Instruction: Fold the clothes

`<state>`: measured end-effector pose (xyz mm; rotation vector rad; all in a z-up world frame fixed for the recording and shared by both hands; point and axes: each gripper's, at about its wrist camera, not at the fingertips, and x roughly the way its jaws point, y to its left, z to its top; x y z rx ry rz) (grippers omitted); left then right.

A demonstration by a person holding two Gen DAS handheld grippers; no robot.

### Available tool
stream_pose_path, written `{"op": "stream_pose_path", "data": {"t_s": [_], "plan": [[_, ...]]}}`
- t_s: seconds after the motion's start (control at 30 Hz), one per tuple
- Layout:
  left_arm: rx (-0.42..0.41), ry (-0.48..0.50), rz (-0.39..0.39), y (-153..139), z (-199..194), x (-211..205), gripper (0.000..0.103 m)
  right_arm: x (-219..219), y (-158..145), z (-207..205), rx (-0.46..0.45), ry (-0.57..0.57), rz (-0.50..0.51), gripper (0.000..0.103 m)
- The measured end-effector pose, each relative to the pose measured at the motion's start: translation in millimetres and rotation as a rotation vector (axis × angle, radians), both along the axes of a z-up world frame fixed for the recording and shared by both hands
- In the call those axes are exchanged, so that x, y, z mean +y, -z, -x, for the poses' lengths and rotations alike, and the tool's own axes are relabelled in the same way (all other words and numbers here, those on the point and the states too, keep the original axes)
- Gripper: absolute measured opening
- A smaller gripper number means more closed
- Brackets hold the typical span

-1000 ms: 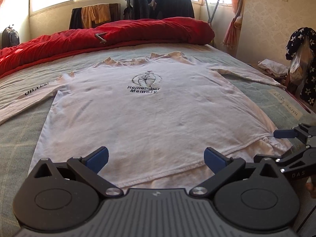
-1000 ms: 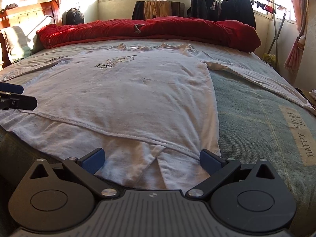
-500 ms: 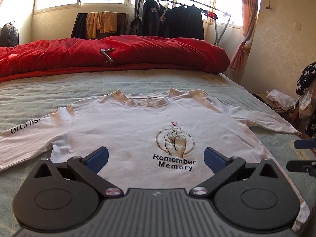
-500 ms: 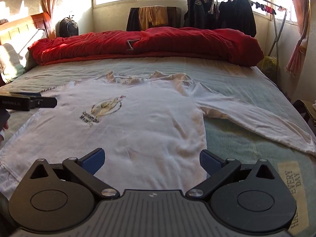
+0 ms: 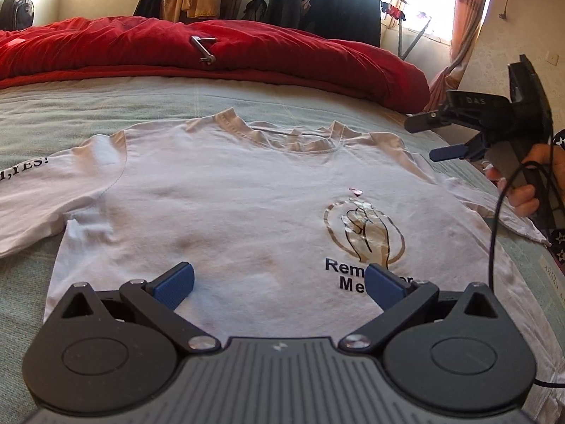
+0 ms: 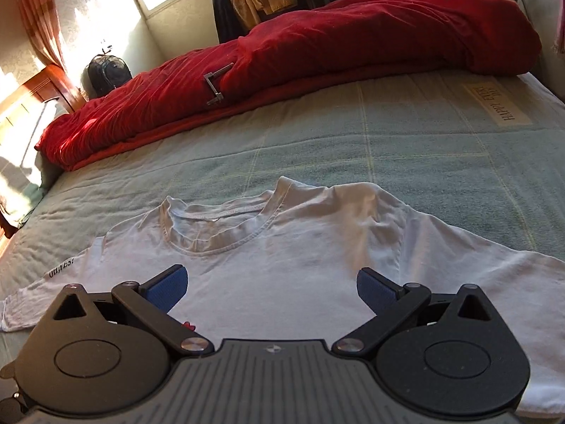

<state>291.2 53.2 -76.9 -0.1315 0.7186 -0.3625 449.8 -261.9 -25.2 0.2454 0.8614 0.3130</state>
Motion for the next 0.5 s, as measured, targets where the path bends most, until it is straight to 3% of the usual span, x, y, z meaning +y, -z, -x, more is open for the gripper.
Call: {"op": "stream_pose_path", "data": {"t_s": [0.13,0.3,0.4,0.5], "plan": [[-0.005,-0.002,0.001,0,-1,1,0.102,5,29,-36,0.057,0.047,0.049,0.103],[-0.008,-0.004,0.002,2,-3,1,0.102,-4,46,-66,-0.036,0.117,0.090,0.103],[-0.010,-0.005,0.007,2,-3,2,0.102,-12,45,-79,-0.061,0.156,0.066,0.103],[-0.012,-0.012,0.016,1,-3,4,0.102,-9,24,-73,-0.104,0.171,0.079,0.103]]}}
